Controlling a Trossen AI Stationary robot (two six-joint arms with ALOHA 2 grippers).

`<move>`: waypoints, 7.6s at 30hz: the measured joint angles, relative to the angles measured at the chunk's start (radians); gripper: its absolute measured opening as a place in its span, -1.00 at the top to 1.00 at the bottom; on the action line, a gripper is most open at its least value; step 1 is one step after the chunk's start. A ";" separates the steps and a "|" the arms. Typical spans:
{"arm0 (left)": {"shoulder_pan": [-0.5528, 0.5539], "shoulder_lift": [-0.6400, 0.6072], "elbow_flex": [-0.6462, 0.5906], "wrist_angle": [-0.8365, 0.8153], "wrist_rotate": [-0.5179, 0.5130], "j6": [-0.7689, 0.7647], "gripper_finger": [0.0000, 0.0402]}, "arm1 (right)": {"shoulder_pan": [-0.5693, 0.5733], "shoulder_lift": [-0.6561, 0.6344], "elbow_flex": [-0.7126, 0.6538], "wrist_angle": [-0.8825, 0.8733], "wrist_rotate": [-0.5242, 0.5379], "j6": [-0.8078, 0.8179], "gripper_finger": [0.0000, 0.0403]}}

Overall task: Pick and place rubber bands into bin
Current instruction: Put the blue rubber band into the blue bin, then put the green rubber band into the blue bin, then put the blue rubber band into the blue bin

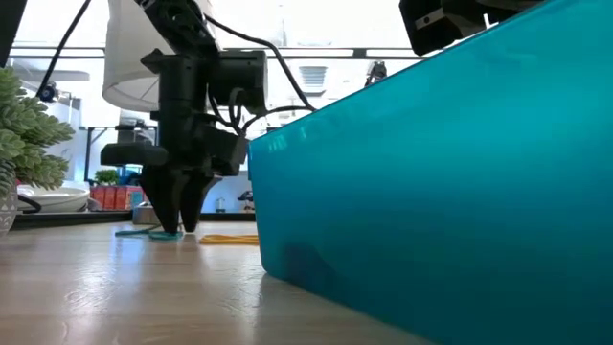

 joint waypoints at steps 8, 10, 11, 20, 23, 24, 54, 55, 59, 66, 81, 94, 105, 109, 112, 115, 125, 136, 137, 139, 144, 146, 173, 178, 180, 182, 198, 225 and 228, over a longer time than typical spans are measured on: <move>-0.001 0.005 -0.001 -0.030 0.013 0.001 0.76 | 0.000 0.000 0.000 0.000 0.000 0.002 0.58; -0.001 0.006 -0.003 -0.035 0.011 0.001 0.91 | 0.000 0.000 0.000 0.000 0.000 0.002 0.57; -0.001 0.006 -0.003 -0.036 0.009 0.001 0.95 | 0.000 0.000 0.000 0.000 0.000 0.002 0.57; -0.001 -0.015 0.024 -0.071 -0.009 -0.023 1.00 | 0.000 0.000 0.000 -0.001 0.001 0.002 0.63; -0.001 -0.045 0.038 -0.079 -0.027 -0.026 1.00 | 0.000 0.000 0.000 -0.006 0.014 0.002 0.65; -0.001 -0.063 0.043 -0.068 -0.027 -0.027 1.00 | 0.000 0.000 0.000 -0.013 0.031 0.002 0.65; -0.192 -0.290 0.063 0.635 0.322 0.119 1.00 | -0.002 0.000 0.000 -0.330 0.912 0.205 0.66; -0.199 -0.286 0.061 0.661 0.341 0.125 1.00 | -0.004 0.000 0.000 -0.337 0.919 0.211 0.65; -0.218 -0.235 0.060 0.788 0.387 0.144 1.00 | -0.008 0.000 0.000 -0.340 0.920 0.213 0.63; -0.226 -0.110 0.062 0.964 0.467 0.157 1.00 | -0.008 0.000 -0.001 -0.345 0.919 0.220 0.66; -0.229 0.070 0.119 1.036 0.559 0.120 1.00 | -0.011 0.000 -0.002 -0.420 0.895 0.310 0.63; -0.229 0.076 0.109 1.036 0.515 0.103 0.54 | -0.016 0.011 -0.100 -0.225 0.442 0.317 0.51; -0.229 0.075 0.106 1.032 0.503 0.075 0.10 | -0.062 0.145 -0.122 -0.165 0.436 0.317 0.34; -0.229 0.068 0.105 1.003 0.503 0.078 0.09 | -0.094 0.206 -0.119 -0.154 0.435 0.323 0.30; -0.229 0.052 0.105 0.967 0.503 0.083 0.09 | -0.112 0.245 -0.118 -0.142 0.430 0.325 0.28; -0.229 0.030 0.104 0.924 0.496 0.086 0.09 | -0.125 0.278 -0.118 -0.135 0.428 0.326 0.28; -0.229 -0.108 0.088 0.627 0.225 0.078 0.09 | -0.133 0.328 -0.113 -0.101 0.410 0.344 0.43; -0.229 -0.291 0.061 0.462 -0.082 0.049 0.09 | -0.134 0.334 -0.114 -0.104 0.399 0.347 0.95; -0.229 -0.305 0.058 0.450 -0.120 0.049 0.09 | -0.135 0.332 -0.114 -0.104 0.400 0.342 0.95; -0.229 -0.324 0.051 0.430 -0.200 0.043 0.09 | -0.134 0.318 -0.116 -0.107 0.404 0.330 0.96; -0.217 -0.345 -0.010 0.418 -0.339 0.027 0.09 | -0.131 0.262 -0.116 -0.132 0.441 0.288 0.96; -0.207 -0.344 -0.038 0.415 -0.342 0.023 0.09 | -0.124 0.229 -0.115 -0.126 0.470 0.270 0.96; -0.164 -0.278 -0.233 0.767 -0.122 -0.080 0.09 | 0.066 0.026 -0.127 0.309 0.143 0.017 0.96; -0.158 -0.230 -0.230 0.818 -0.122 -0.072 0.09 | 0.068 0.125 -0.128 0.405 0.059 0.068 0.96; -0.153 -0.216 -0.230 0.811 -0.122 -0.072 0.09 | 0.068 0.172 -0.127 0.453 0.033 0.085 0.96; -0.144 -0.198 -0.230 0.819 -0.123 -0.073 0.09 | 0.068 0.211 -0.127 0.488 0.008 0.102 0.96; -0.101 -0.179 -0.232 0.867 -0.125 -0.080 0.09 | 0.067 0.382 -0.057 0.501 -0.089 0.254 0.96; -0.085 0.008 -0.155 0.995 -0.024 -0.132 0.09 | 0.068 0.207 -0.059 0.335 0.045 0.232 0.26; -0.084 0.066 -0.107 0.975 -0.024 -0.132 0.09 | 0.076 0.140 -0.059 0.239 0.160 0.229 0.29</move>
